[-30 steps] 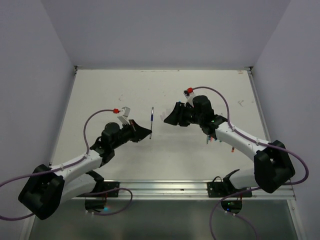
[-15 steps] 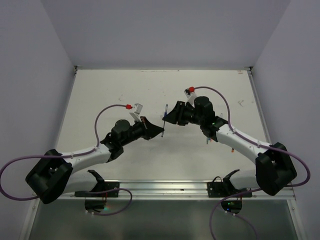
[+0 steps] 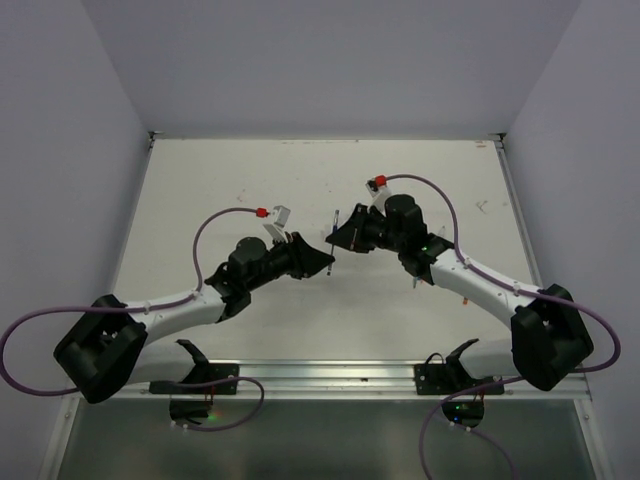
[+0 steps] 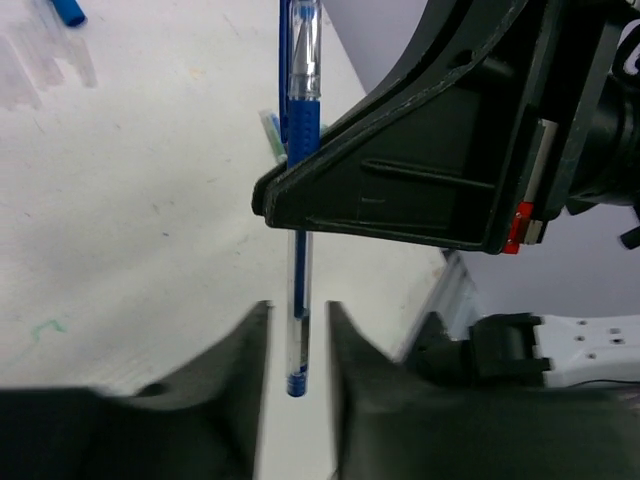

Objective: Open the pen caps

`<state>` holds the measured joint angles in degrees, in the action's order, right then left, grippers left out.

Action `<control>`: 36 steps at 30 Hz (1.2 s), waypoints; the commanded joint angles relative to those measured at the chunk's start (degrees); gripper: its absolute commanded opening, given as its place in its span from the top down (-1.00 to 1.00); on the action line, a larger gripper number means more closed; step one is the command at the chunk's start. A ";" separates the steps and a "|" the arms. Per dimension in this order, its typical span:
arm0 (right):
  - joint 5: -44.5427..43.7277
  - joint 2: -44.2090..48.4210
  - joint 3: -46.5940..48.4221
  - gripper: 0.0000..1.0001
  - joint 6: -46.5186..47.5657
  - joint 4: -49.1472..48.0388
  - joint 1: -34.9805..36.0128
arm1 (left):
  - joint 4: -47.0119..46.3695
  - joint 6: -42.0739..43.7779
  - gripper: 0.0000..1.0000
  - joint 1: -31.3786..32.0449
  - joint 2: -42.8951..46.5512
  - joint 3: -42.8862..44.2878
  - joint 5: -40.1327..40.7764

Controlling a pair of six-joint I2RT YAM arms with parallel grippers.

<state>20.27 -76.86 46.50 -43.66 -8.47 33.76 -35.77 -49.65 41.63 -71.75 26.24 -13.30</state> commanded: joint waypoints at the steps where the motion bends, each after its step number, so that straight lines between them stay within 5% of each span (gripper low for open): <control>1: -3.22 0.92 1.84 1.00 3.13 4.23 0.43 | 3.32 2.26 0.07 0.30 2.48 3.73 5.62; 4: -4.19 1.89 2.98 1.00 6.82 8.28 0.43 | 11.40 6.38 -0.35 0.12 5.03 6.27 10.99; 10: 6.13 3.12 2.63 1.00 13.16 10.95 0.43 | 16.70 11.15 -0.46 -3.56 6.09 10.94 6.92; 14: 18.72 3.56 -0.61 1.00 12.47 3.14 0.43 | 10.22 11.24 -0.39 -8.66 5.04 10.24 -5.47; 20: 25.85 4.44 -3.26 1.00 8.86 -4.27 0.43 | 2.57 11.24 -0.33 -9.02 3.63 8.92 -14.03; 32: 29.03 1.02 -5.01 1.00 0.25 -16.74 0.52 | -5.89 9.04 -0.05 -9.02 2.22 5.84 -21.76; 36: 30.00 -0.75 -4.40 1.00 -1.25 -18.25 0.43 | -5.80 9.04 0.35 -9.02 2.05 6.10 -21.85</control>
<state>47.81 -76.62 41.95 -42.15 -21.91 34.09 -37.41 -40.27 32.64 -69.54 32.32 -32.80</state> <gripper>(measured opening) 0.085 0.366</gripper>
